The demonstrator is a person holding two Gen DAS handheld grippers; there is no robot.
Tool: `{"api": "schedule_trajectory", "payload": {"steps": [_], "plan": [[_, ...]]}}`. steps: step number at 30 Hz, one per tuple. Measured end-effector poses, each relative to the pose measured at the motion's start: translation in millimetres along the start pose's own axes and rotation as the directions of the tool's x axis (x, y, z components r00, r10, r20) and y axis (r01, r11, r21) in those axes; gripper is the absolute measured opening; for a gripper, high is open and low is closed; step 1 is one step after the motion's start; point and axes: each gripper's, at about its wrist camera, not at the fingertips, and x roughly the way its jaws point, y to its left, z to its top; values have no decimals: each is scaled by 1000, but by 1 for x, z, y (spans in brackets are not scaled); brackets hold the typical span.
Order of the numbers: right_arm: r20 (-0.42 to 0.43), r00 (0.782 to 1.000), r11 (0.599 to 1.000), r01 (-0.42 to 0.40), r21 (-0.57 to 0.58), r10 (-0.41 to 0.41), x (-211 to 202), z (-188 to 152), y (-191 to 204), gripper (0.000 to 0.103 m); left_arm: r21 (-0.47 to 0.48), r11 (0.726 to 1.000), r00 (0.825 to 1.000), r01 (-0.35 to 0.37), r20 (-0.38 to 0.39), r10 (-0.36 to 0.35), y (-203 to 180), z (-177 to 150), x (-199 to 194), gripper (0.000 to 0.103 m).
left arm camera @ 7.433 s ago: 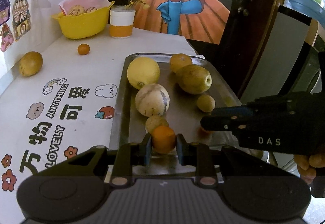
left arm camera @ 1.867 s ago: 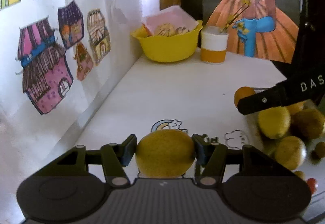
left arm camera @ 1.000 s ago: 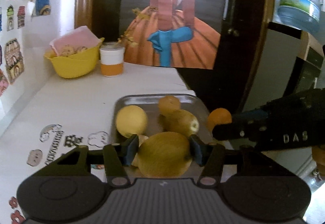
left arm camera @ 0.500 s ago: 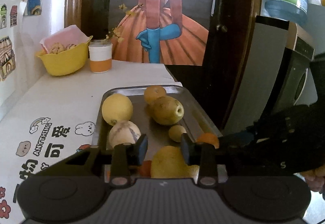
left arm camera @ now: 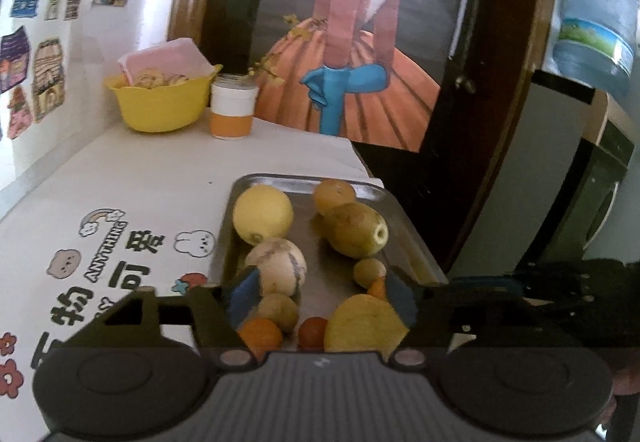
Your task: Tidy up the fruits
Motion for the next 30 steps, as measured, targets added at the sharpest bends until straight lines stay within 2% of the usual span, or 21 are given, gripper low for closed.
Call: {"api": "schedule_trajectory", "payload": {"steps": [4,7,10,16,23,30], "plan": [[52,998,1000,21,15,-21,-9,-2,5,63,-25,999,1000,-21,23,22,5,3,-10,91],[83,996,999,37,21,-39,-15,-3,9,74,-37,999,999,-33,36,34,8,4,-17,98],[111,992,998,59,21,-61,-21,-4,15,84,-52,997,997,-50,57,53,12,5,-25,102],[184,976,993,115,15,-116,-38,-10,32,100,-68,994,994,-81,71,86,22,0,-43,102],[242,958,988,153,20,-153,-59,-21,60,102,-81,988,985,-134,95,142,36,-11,-74,102],[279,945,985,167,47,-174,-80,-44,95,102,-104,979,975,-176,116,187,52,-40,-120,102]]}}
